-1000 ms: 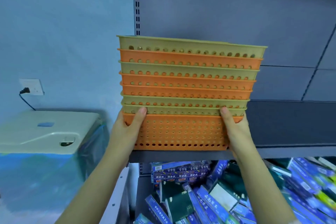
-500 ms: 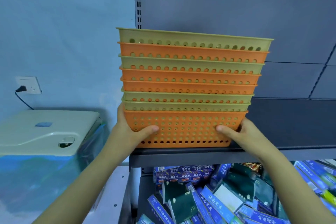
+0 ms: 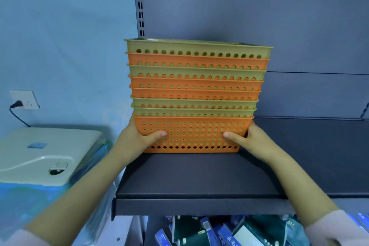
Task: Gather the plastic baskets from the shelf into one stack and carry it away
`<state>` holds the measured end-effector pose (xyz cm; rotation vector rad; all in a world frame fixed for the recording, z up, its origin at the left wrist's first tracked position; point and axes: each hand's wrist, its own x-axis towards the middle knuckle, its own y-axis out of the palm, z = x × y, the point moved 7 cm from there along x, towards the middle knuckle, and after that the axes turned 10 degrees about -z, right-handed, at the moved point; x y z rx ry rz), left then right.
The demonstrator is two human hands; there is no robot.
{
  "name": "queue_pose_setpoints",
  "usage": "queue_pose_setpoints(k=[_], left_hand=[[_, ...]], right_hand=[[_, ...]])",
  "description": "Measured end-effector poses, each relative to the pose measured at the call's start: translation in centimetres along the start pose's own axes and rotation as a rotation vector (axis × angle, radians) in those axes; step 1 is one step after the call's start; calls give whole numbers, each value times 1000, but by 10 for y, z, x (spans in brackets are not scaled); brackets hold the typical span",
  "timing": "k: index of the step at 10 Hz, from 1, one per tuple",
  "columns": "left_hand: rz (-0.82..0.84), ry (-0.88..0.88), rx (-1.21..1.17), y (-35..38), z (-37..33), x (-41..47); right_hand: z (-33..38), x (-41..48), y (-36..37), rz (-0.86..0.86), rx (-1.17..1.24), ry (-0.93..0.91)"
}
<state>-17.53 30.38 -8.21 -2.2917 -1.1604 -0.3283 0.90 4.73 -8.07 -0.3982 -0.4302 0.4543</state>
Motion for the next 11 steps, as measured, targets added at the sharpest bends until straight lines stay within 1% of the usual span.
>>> queue_pose_setpoints(k=[1,2,3,4,5,6,7,8,10,11], left_hand=[[-282,254,165,-9,-26,2],[-372,559,588,1,-45,-1],[-383,831,960,19,-50,3],[-401,984,1085,26,-52,11],[-383,1050,1094,32,-47,22],[-365,1033,1091,40,-43,32],[-382,1022,1081,46,-37,44],[-387,1037,1100,46,-33,47],[-354,1023,1130,52,-29,44],[-312,952,1041,34,-33,32]], right_hand=[[17,7,-7,-257,-111,-181],[30,5,-10,-389,-307,-344],[43,-3,-4,-580,-829,-772],[45,2,12,-523,-1001,-917],[44,17,26,-503,-1038,-891],[40,28,31,-511,-1045,-850],[35,39,35,-540,-1067,-818],[31,42,34,-540,-1106,-814],[32,42,38,-486,-1121,-728],[49,25,30,-366,-1008,-633]])
